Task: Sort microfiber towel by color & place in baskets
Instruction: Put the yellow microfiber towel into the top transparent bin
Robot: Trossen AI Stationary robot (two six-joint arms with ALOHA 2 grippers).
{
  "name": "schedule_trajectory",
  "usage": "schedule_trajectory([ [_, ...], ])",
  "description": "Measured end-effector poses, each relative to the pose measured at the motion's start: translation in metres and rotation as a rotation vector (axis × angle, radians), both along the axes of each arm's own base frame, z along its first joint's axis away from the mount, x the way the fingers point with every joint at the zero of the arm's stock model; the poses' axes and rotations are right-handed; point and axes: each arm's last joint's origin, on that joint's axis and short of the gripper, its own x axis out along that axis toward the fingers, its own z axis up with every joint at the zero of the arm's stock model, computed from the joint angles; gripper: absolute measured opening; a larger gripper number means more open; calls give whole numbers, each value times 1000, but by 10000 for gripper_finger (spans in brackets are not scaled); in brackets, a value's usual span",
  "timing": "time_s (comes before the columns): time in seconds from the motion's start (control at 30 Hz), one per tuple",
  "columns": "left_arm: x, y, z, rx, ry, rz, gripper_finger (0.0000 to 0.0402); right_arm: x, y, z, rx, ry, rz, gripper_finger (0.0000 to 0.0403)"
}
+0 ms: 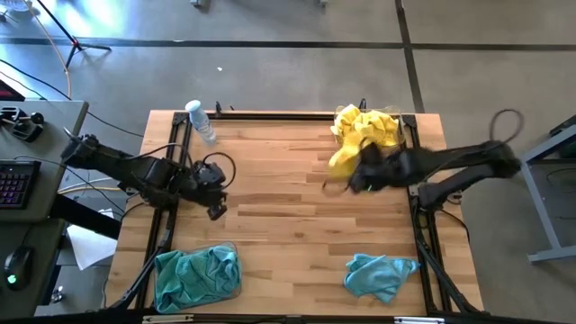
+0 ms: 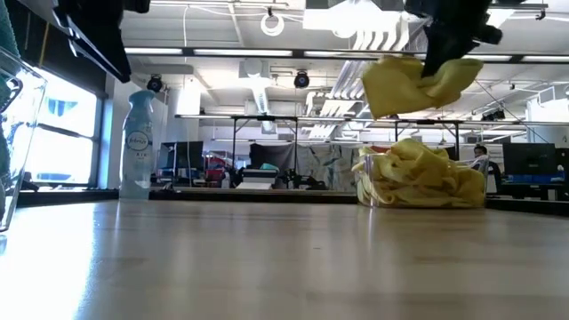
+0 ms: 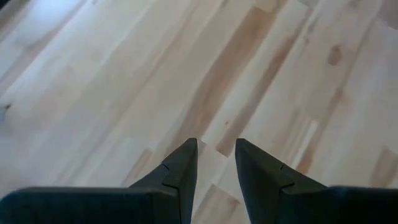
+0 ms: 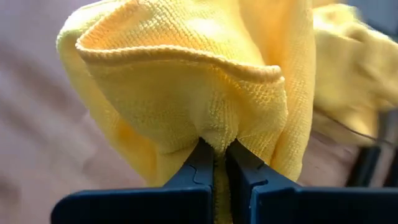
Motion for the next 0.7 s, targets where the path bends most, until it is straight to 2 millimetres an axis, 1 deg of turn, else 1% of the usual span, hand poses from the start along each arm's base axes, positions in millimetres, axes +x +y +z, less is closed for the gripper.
schedule_trajectory([
  [0.13,3,12,0,5,3,57,99,-28,-40,6,22,-84,-223,3],
  [0.23,4,20,0,16,11,82,99,-41,-67,9,42,-66,-305,3],
  [0.47,6,39,-1,-8,37,120,99,-59,-119,3,113,22,-451,3],
  [0.6,6,48,-1,-6,40,157,99,-66,-145,-6,166,75,-521,3],
  [0.7,6,54,-1,-6,41,190,99,-66,-163,-15,230,86,-545,3],
])
